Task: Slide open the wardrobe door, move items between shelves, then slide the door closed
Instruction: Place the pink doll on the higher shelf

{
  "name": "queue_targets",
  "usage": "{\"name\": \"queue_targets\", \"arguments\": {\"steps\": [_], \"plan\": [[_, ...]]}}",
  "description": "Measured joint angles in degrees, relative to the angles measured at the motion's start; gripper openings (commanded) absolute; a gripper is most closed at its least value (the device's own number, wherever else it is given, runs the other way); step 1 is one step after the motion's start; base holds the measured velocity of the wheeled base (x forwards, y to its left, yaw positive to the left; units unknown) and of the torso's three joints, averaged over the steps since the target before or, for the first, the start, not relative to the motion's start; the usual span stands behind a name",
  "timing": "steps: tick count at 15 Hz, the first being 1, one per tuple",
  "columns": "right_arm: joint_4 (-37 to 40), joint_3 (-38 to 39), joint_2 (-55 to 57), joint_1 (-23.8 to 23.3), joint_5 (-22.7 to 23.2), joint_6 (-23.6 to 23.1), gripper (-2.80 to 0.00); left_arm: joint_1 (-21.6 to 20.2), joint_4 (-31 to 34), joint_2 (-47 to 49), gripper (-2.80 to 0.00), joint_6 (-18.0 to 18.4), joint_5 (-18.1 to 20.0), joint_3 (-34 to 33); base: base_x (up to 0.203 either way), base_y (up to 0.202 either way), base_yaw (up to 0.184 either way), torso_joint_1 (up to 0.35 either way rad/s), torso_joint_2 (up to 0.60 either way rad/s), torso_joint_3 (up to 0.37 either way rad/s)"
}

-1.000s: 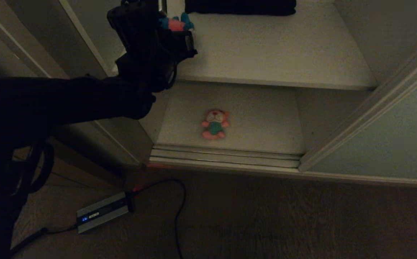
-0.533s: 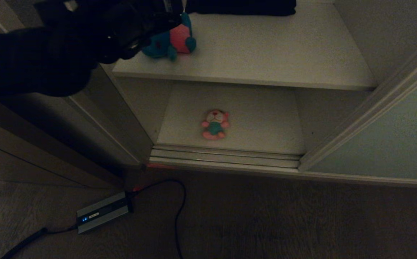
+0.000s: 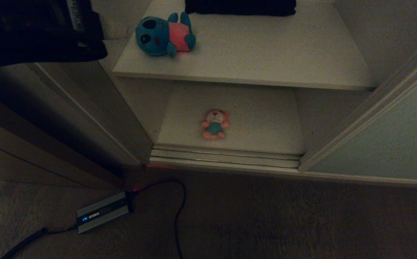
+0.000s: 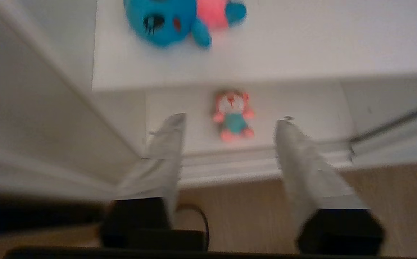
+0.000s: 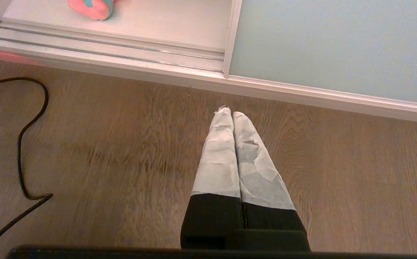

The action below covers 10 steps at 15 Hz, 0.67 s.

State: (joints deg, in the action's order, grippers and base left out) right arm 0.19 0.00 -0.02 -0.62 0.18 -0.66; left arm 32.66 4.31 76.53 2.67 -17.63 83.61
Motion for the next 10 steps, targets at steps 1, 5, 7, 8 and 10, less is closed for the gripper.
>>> {"name": "queue_targets", "arguments": {"steps": [1,5,7,8,10], "plan": [[0.0,0.0,0.0,0.0,0.0,0.0,-2.8,0.0,0.7,-2.5,-2.8,-0.2,0.5,-2.8,0.0,0.0,0.0,0.0,0.0,0.0],[0.0,0.0,0.0,0.0,0.0,0.0,-2.8,-0.3,2.5,-11.1,-2.8,-0.6,2.7,-16.0,0.0,0.0,0.0,0.0,0.0,0.0],[0.0,0.0,0.0,0.0,0.0,0.0,-2.8,-1.3,2.6,-13.6,-2.8,-2.1,3.4,-21.8,0.0,0.0,0.0,0.0,0.0,0.0],[0.0,0.0,0.0,0.0,0.0,0.0,-2.8,-1.7,2.6,-14.2,-2.8,-4.2,3.6,-23.4,0.0,0.0,0.0,0.0,0.0,0.0],[0.0,0.0,0.0,0.0,0.0,0.0,-2.8,-2.1,2.5,-14.7,-2.8,-7.3,5.1,-25.9,0.0,0.0,0.0,0.0,0.0,0.0]]}}
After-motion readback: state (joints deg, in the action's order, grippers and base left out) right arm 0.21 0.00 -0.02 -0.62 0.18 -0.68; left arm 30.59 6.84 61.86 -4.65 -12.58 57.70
